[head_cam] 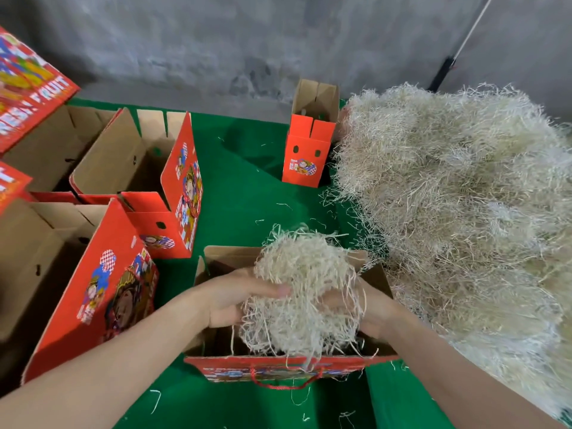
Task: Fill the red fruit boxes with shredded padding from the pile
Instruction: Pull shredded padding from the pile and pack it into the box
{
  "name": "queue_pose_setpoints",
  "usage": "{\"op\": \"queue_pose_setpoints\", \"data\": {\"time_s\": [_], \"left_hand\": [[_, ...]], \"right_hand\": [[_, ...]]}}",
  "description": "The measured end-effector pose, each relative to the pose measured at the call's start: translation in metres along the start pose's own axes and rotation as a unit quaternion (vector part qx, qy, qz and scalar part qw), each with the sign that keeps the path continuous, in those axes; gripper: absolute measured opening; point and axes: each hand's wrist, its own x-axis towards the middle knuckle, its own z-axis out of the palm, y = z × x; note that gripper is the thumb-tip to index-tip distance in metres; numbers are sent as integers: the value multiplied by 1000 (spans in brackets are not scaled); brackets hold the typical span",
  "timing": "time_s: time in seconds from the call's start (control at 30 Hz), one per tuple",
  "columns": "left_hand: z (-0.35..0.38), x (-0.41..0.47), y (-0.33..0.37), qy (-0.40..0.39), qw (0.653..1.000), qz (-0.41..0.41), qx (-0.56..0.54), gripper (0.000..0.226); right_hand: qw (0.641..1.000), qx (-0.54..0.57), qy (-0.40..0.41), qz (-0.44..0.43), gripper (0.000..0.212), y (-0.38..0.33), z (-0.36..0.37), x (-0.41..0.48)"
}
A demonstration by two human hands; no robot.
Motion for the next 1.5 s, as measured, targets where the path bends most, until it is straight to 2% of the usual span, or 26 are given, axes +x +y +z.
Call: {"op": "queue_pose_setpoints", "data": {"time_s": [0.07, 0.17, 0.2, 0.27, 0.3, 0.37, 0.4, 0.43, 0.5, 0.53, 0.6, 0.67, 0.83, 0.9, 0.97, 1.03, 1.07, 1.13, 1.2, 1.27, 1.37, 1.43, 1.5], "left_hand": [[1, 2, 0, 46, 998, 17, 43, 82], [-18, -3, 0, 130, 990, 26, 57, 98], [-25, -5, 0, 143, 987, 31, 60, 105], [-32, -8, 1, 115, 991, 32, 54, 119], [-30, -7, -1, 89, 995, 26, 41, 116], [-18, -7, -1, 51, 998, 21, -7, 87], [-10, -7, -1, 38, 999, 20, -28, 79], [-3, -4, -1, 24, 998, 17, -49, 81], [3, 3, -1, -14, 994, 13, -112, 95], [5, 4, 1, -38, 989, 11, -145, 85], [7, 5, 4, -48, 982, 7, -185, 48], [7, 3, 4, -12, 986, -6, -164, 36], [-5, -7, 3, 83, 994, 11, -76, 52], [-6, -12, 3, 133, 990, 27, -46, 54], [-5, -16, 5, 145, 988, 32, -31, 56], [-8, -17, 6, 112, 991, 45, -54, 69], [-11, -15, 5, 60, 994, 39, -83, 76], [-13, -11, 4, -35, 986, 32, -159, 51], [-8, -3, -1, -66, 975, 9, -212, 32], [5, 6, -4, -53, 978, -13, -199, 29], [11, 5, -5, -20, 991, -12, -132, 55], [-4, 0, -4, 30, 995, 7, -99, 62], [-17, -4, 1, 37, 994, 9, -103, 62]], "right_hand": [[998, -63, 9, 24, 60, -1, -3, -4], [990, -115, 71, 39, 48, -7, -23, -20], [982, -155, 90, 50, 49, -7, -30, -24], [966, -208, 122, 93, 63, -2, -40, -28], [970, -186, 116, 107, 72, -1, -38, -27], [982, -136, 61, 114, 85, -3, -24, -22], [984, -146, 27, 98, 86, -4, -14, -19], [984, -162, -2, 78, 86, -3, -6, -15], [989, -142, -12, 37, 76, 0, 9, -6], [994, -104, 4, 23, 65, 1, 12, -2], [998, -60, 30, -2, 52, 4, 13, 2], [990, -125, 59, 6, 50, 3, 9, 3], [968, -202, 135, 64, 48, -1, -21, -11], [966, -215, 128, 68, 42, 0, -28, -18], [966, -218, 122, 71, 38, 0, -25, -21], [973, -168, 140, 68, 38, 0, -25, -21], [977, -140, 146, 65, 35, -1, -25, -21], [983, -81, 150, 73, 44, -4, -24, -19], [986, -56, 128, 95, 57, -9, -11, -16], [985, -99, 92, 103, 55, -6, 4, -7], [981, -143, 90, 99, 15, -5, 8, -5], [980, -128, 130, 83, 16, -7, -4, -13], [979, -128, 147, 62, 21, -8, -14, -20]]}}
